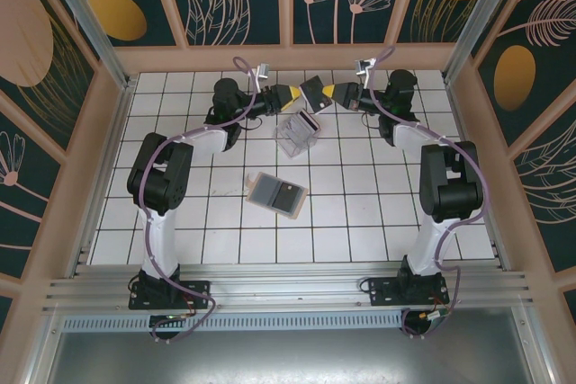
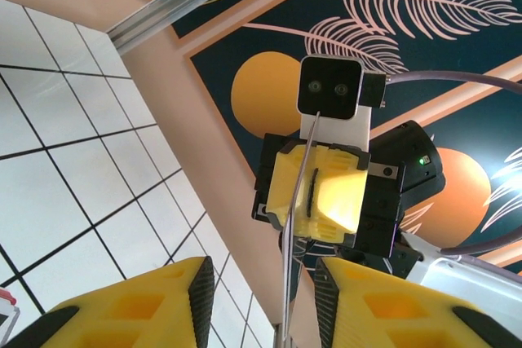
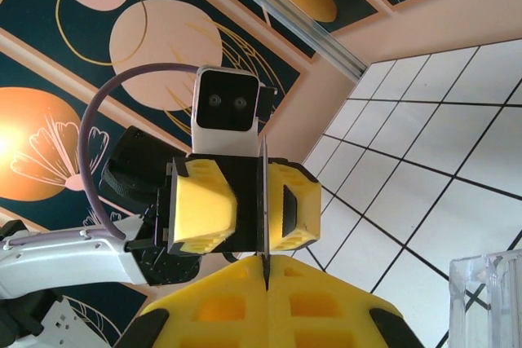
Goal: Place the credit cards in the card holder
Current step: Pick up several credit cards from the storage box.
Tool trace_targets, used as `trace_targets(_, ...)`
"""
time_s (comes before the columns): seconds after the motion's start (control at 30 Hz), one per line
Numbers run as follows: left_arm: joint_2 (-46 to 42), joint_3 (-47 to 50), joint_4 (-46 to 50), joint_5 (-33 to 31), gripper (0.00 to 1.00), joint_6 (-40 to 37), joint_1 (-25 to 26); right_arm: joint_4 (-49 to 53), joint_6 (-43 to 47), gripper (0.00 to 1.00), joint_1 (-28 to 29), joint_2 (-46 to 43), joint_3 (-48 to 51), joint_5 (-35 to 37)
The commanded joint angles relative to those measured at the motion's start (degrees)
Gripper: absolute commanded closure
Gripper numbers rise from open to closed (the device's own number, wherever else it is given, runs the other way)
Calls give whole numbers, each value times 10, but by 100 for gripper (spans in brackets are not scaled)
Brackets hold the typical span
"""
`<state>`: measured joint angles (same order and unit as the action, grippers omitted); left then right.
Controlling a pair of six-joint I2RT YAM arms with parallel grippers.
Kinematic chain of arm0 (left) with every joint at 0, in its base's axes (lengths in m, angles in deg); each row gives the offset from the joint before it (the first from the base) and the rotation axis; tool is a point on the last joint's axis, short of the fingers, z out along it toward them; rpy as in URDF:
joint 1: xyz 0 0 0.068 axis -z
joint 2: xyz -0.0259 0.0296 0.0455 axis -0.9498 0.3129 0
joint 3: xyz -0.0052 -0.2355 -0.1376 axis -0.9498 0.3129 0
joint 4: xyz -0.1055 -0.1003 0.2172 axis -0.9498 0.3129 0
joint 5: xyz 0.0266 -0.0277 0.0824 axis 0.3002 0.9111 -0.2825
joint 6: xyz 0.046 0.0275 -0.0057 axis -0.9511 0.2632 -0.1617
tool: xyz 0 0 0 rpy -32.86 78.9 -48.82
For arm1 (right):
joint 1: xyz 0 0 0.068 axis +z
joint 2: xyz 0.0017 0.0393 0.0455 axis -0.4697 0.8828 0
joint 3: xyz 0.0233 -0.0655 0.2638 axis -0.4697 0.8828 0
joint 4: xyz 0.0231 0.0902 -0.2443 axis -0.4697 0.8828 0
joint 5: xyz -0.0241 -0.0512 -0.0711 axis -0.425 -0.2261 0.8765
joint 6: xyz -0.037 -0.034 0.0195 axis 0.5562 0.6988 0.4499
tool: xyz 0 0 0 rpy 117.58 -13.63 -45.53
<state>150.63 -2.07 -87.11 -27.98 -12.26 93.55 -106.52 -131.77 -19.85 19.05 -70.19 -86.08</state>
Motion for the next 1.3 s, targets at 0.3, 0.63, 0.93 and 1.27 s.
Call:
trace_targets(0.3,11,-13,-51,16,70,19,-2,-31,-7,100,7,-2,-18,-16)
trace_targets(0.63,12,-17,-58,18,80,24,-2,-34,-9,100,13,4,-18,-15)
trace_targets(0.93,8,-10,-88,17,98,42,-2,-51,-46,100,13,27,-20,-2)
trace_targets(1.27,12,-15,-35,3,100,10,-2,59,25,99,40,43,-55,-5)
